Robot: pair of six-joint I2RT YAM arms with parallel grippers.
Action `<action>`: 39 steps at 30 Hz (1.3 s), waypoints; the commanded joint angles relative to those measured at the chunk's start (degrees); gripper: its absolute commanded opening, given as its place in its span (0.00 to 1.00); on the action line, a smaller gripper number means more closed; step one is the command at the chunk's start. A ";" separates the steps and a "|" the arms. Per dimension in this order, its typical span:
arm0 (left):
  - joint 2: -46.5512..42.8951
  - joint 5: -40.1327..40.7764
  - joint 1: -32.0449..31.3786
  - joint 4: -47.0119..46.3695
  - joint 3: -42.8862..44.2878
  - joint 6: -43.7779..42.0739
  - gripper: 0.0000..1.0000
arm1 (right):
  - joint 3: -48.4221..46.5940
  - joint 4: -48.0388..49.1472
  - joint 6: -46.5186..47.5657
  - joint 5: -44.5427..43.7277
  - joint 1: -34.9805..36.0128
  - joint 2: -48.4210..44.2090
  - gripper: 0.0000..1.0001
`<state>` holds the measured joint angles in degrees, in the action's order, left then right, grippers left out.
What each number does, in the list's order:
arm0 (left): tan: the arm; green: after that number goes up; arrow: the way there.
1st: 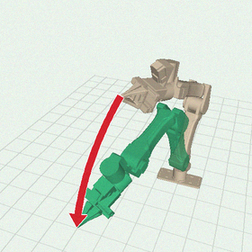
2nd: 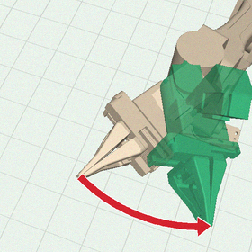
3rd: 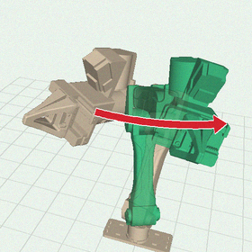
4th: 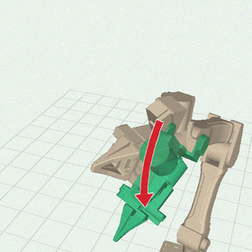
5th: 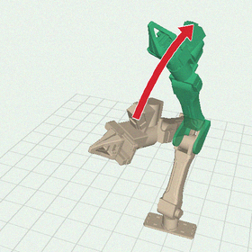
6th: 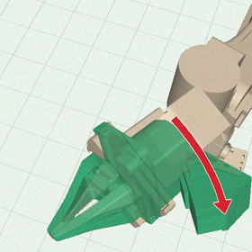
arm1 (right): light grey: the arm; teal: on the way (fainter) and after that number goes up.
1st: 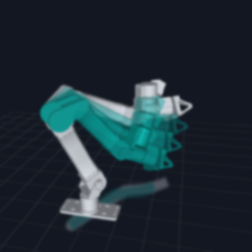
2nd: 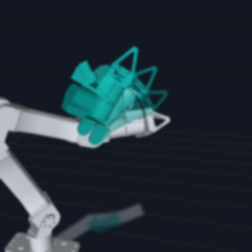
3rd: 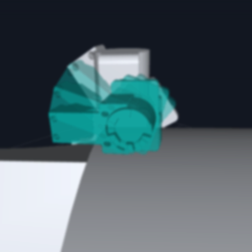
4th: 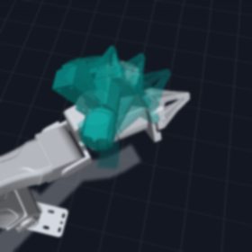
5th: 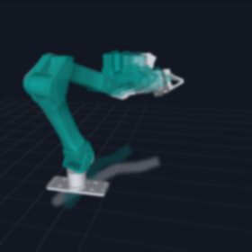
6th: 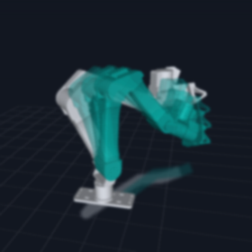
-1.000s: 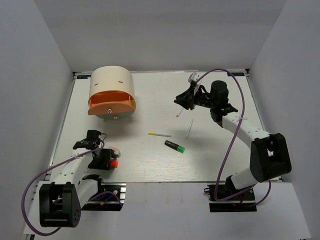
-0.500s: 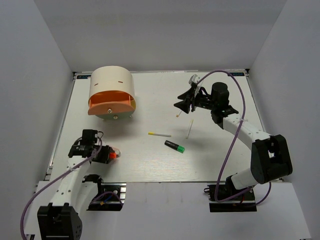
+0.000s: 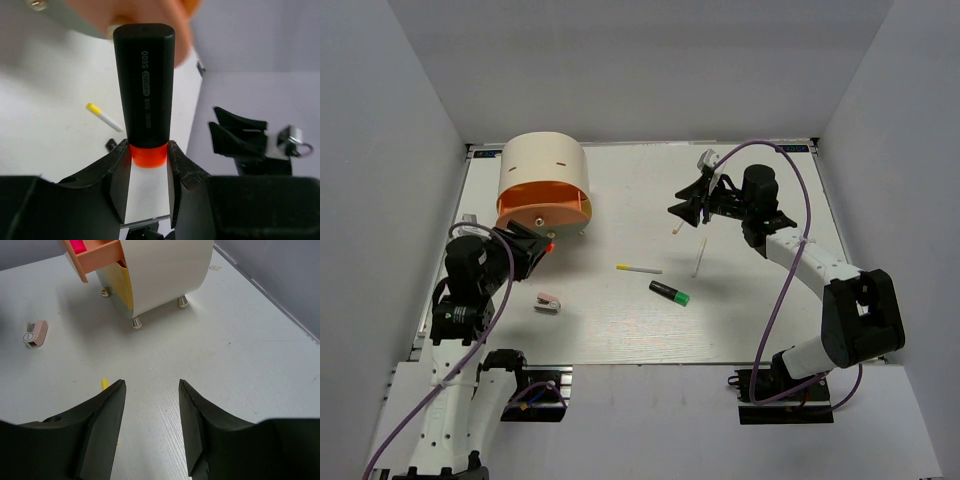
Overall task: Sort the stationery into containers
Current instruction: Place the stationery into the container
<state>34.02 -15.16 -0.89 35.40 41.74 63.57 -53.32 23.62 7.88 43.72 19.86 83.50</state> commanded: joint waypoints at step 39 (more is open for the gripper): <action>35.67 7.95 -2.89 17.06 43.50 27.04 0.09 | 5.16 3.54 0.65 -0.39 -0.43 -5.02 0.52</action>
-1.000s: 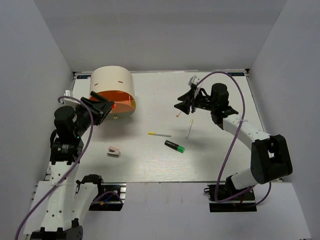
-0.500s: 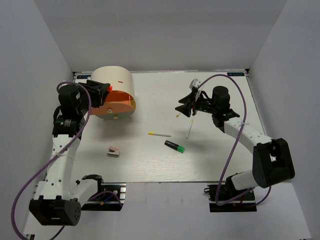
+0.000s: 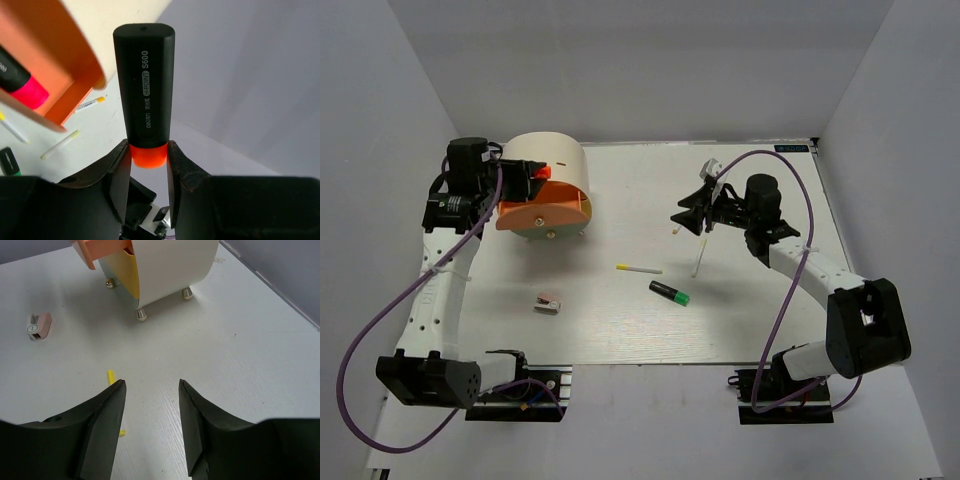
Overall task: Sort the stationery into containers
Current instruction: Place the stationery into the container
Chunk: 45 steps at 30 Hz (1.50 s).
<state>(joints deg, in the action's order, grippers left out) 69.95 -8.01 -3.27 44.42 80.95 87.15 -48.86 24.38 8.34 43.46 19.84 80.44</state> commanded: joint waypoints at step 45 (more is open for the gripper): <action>2.56 1.59 -4.82 6.73 -3.16 12.07 0.41 | 4.48 5.59 0.01 -1.28 -0.85 -3.89 0.52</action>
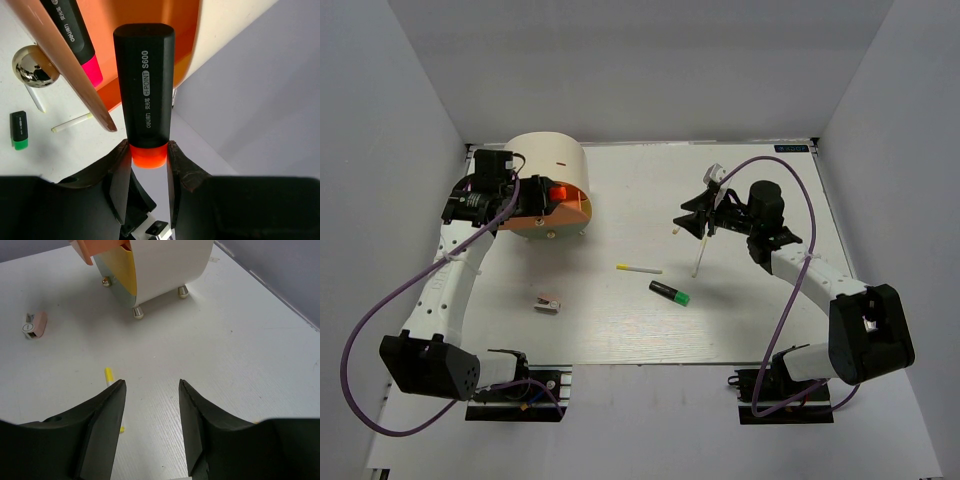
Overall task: Sort the stationery into containers
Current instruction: Place the stationery into the container
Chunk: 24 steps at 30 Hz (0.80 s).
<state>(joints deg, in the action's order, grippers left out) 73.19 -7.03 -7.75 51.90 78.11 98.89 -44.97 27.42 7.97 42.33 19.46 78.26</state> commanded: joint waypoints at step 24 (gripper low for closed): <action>-1.73 -1.05 -0.34 -6.36 -0.23 -1.76 0.54 | 0.94 1.24 1.34 0.12 -0.74 -1.88 0.58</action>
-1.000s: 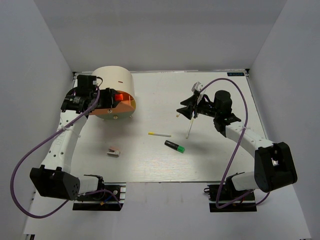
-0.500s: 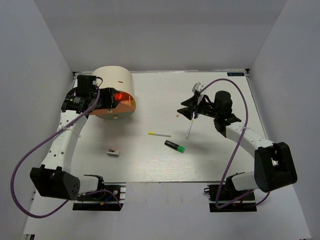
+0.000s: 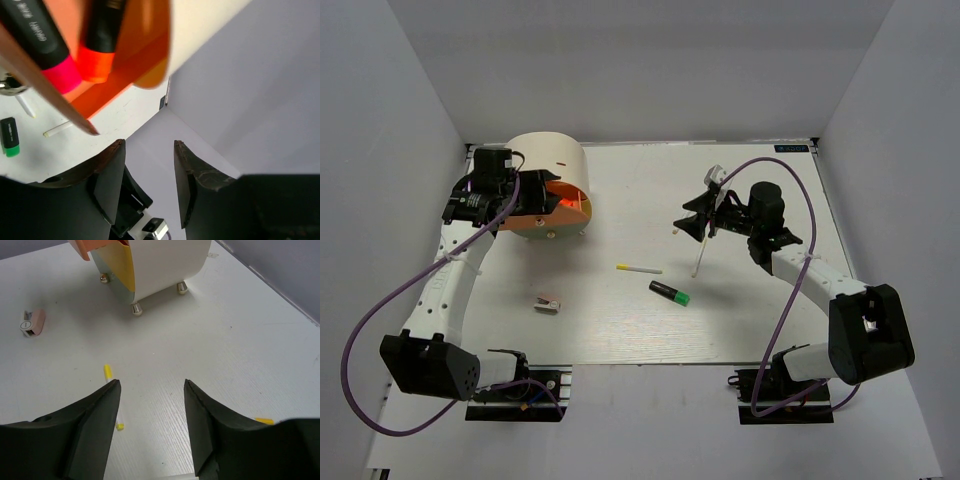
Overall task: Sort the stationery into containers
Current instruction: Place the stationery into the container, then grab a piece of stationery with the right arm
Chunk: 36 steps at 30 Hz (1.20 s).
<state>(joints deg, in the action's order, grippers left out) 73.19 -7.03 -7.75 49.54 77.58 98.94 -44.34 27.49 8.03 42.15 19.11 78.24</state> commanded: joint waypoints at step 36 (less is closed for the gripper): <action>-22.99 -4.57 0.36 -14.12 -24.92 -67.66 0.99 | -16.05 -52.98 16.66 -28.44 22.54 22.84 0.64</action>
<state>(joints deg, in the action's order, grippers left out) 51.24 -12.40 -8.34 33.76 56.71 29.12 -59.86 -25.71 27.18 18.50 40.40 99.85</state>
